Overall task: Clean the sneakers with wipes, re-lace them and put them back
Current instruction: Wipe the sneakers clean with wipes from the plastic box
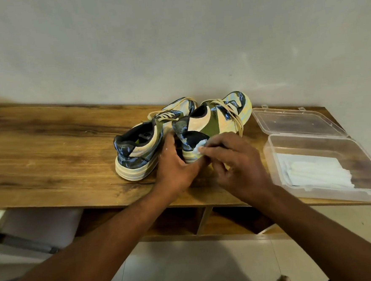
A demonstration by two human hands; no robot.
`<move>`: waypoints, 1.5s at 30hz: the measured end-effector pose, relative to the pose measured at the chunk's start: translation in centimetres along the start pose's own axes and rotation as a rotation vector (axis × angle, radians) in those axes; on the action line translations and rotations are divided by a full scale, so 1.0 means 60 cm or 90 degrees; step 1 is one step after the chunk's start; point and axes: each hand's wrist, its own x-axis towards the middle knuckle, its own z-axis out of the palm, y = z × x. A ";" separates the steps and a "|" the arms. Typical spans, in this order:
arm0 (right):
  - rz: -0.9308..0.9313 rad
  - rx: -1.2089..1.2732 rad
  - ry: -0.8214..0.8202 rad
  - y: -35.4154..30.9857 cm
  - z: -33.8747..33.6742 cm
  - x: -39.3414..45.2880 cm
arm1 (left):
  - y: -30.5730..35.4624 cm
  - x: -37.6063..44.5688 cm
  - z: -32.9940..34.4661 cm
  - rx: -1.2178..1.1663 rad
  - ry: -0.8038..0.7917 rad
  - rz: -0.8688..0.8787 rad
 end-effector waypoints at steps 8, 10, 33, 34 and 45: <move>0.181 -0.002 0.156 0.044 -0.011 0.019 | -0.005 0.001 -0.002 -0.002 -0.009 0.004; 0.130 0.035 0.123 0.021 -0.003 0.015 | -0.006 0.002 -0.003 -0.013 -0.007 -0.004; 0.215 0.032 0.181 0.070 -0.005 0.000 | 0.002 0.004 -0.002 0.006 -0.014 -0.023; 0.213 0.037 0.181 0.065 -0.002 -0.002 | 0.000 0.004 -0.002 0.013 -0.014 -0.024; 0.201 0.036 0.173 0.082 -0.006 -0.003 | -0.003 0.008 -0.015 0.030 -0.034 -0.023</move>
